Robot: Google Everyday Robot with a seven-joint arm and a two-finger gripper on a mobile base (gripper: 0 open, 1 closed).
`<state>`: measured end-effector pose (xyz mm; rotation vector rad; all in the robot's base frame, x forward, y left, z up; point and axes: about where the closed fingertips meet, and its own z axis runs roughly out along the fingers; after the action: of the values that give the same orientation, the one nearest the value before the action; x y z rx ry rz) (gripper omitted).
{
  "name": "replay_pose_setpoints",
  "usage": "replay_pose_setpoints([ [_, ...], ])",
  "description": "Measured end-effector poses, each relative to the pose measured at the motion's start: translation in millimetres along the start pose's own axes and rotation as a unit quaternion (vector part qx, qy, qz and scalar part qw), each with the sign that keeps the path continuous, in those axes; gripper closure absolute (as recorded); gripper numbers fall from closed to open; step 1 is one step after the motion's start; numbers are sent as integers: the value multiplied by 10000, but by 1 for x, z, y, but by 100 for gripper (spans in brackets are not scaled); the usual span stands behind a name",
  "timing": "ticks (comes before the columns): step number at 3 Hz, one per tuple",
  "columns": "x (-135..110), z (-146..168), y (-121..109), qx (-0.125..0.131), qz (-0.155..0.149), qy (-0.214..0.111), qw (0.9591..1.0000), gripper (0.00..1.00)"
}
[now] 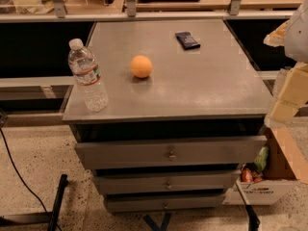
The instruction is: Pick water bottle
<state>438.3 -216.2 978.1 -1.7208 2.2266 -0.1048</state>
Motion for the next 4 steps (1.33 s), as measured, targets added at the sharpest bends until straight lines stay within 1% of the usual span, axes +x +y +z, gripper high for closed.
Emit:
replay_pose_setpoints([
  [1,0,0,0,1,0,0,10000,0],
  [2,-6,0,-4,68,22,-131,9999,0],
  [3,-39,13,-29,128,131,-448,9988,0],
  [4,-84,28,-50,101,194,-834,9963,0],
])
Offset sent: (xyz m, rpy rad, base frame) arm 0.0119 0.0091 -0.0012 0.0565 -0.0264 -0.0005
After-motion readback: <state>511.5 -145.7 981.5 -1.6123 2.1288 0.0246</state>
